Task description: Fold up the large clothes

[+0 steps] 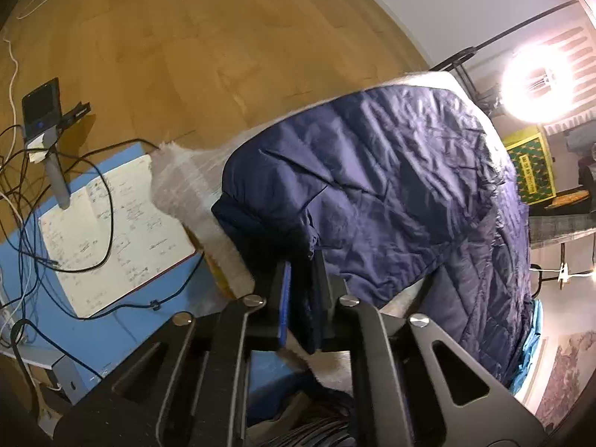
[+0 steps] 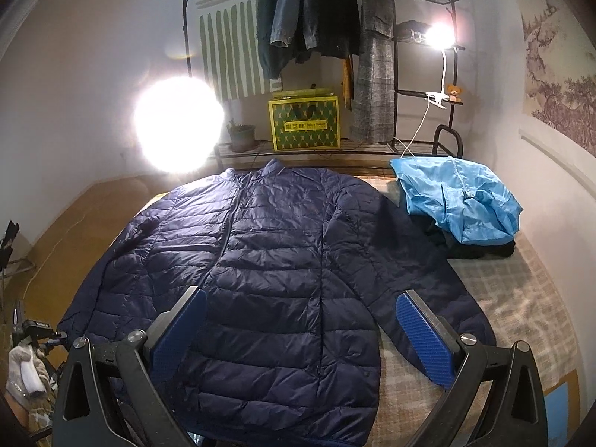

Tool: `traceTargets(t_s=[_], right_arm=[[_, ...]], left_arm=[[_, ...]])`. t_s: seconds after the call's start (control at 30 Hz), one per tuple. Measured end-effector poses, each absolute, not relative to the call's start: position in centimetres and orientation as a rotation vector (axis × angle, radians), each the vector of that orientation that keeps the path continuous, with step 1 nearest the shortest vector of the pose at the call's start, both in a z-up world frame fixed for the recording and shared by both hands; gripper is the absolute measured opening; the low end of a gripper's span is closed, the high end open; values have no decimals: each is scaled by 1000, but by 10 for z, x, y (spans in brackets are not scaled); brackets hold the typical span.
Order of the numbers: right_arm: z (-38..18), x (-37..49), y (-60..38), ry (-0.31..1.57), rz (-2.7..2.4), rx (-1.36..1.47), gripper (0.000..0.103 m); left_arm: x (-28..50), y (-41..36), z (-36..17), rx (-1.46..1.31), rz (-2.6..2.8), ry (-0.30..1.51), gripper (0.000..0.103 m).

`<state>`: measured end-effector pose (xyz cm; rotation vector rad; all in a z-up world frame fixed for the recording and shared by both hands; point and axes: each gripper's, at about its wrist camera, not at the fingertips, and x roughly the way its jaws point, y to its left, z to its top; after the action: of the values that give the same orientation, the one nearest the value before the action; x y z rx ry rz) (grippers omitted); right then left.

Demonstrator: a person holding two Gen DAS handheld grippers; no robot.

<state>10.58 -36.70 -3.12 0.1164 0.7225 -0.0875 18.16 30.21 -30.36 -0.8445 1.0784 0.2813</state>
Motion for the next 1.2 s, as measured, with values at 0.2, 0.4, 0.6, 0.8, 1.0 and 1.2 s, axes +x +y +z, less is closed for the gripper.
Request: traceTargets(t_s=[0.2,0.4,0.6,0.8,1.0,1.2], right_arm=[[-39,116,-358,740,-54,96,102],[-54,131,-352,801,34,120,83],[-62,143,-343,817,80,103,80],[-70,160,-343,826,113,129,79],[-87,182,-347,858,146,173,74],[-113,211,-343,927,234,300,74]], left_arm=[[186,293,-264,-763,242,986,4],[200,249,-202,-604,162,888,4],[223,168,-153,-408,19,820,4],[253,80,-145,-313,-142,834,4],[268,10,-167,-241,-242,898,4],[276,-11,-199,-276,-283,960,4]])
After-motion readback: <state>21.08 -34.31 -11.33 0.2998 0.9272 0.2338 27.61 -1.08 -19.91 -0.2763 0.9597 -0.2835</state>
